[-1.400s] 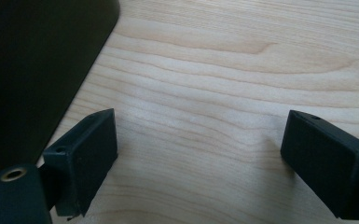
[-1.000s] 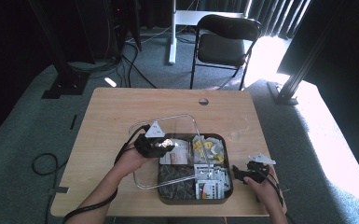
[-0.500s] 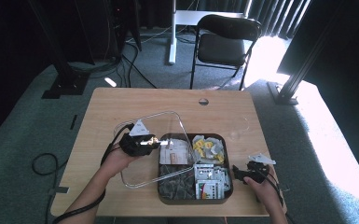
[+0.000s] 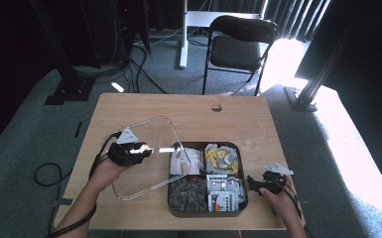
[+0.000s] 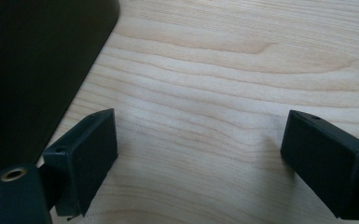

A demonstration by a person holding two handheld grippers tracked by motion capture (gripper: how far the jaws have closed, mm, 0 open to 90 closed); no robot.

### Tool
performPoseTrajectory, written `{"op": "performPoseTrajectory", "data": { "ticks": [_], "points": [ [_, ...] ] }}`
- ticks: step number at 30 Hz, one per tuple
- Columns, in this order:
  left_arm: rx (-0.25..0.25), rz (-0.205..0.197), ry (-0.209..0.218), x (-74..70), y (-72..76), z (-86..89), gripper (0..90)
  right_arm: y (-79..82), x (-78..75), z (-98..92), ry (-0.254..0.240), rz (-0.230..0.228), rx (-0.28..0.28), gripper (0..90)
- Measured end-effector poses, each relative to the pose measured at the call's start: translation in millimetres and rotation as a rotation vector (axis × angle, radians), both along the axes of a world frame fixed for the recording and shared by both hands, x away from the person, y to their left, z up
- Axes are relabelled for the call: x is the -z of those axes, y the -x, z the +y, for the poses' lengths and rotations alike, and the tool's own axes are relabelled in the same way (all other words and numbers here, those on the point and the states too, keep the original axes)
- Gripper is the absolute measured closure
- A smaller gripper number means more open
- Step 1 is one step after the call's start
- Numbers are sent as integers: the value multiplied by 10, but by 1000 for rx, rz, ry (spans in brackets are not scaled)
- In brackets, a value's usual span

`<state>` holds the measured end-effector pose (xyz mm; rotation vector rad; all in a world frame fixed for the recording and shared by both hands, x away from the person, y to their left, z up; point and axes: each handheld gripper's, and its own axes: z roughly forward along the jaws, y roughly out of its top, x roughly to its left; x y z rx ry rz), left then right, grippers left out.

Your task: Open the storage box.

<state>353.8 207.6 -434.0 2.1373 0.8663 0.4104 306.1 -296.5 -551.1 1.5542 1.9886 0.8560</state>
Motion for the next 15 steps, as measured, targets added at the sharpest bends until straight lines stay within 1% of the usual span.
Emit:
{"op": "performPoseTrajectory", "data": {
  "ticks": [8, 12, 15],
  "points": [
    [-74, -14, -8, 43, 2, 277, 590, 0, 0, 0, 0, 0, 0, 102],
    [-99, 0, -1, 86, -5, 396, 590, 0, 0, 0, 0, 0, 0, 102],
    [-116, 6, -10, 154, -2, 461, 590, 0, 0, 0, 0, 0, 0, 102]
  ]
}}
